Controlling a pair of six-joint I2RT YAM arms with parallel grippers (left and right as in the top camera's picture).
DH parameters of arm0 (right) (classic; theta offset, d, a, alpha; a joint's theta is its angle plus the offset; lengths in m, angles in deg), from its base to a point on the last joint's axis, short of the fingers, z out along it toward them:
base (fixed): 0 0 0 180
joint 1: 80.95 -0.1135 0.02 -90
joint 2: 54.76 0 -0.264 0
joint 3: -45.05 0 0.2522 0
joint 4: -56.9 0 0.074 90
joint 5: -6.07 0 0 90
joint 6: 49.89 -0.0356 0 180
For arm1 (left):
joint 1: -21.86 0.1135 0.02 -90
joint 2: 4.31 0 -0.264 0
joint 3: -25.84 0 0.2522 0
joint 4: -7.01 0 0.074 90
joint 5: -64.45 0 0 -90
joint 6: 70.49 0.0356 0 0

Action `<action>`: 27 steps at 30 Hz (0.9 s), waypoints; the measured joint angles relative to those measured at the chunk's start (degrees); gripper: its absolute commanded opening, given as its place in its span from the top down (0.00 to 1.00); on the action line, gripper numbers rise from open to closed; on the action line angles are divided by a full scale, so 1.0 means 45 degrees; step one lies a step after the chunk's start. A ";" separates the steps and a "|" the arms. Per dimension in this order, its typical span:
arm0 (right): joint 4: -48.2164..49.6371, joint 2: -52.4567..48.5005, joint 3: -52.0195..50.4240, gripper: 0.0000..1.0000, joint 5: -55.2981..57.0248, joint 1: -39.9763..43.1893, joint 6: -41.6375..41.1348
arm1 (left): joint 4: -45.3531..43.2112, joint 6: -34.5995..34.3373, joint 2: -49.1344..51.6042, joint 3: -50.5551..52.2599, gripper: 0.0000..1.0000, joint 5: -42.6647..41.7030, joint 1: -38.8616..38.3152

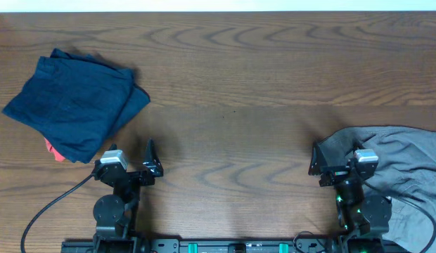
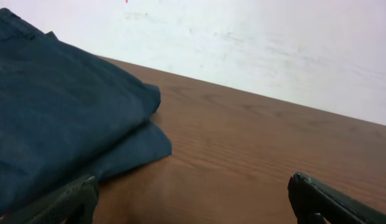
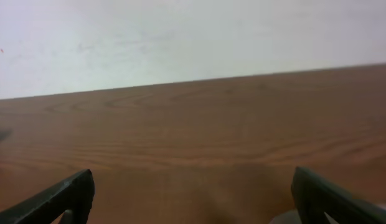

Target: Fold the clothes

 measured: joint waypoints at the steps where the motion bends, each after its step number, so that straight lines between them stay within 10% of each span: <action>1: -0.0039 -0.0126 0.0005 0.01 0.0000 0.0000 -0.0102 | -0.0053 -0.0029 0.0000 0.0024 0.02 -0.0010 0.0000; 21: -0.5853 -1.2541 0.8704 0.01 0.1307 0.0000 0.0374 | 0.7091 -0.0714 0.6795 -0.6771 0.02 -0.1496 0.0000; 27: -0.5362 -1.5703 0.9369 0.17 0.2191 0.0000 0.0544 | 0.7383 -0.0714 0.9447 -0.7922 0.02 -0.1569 0.0000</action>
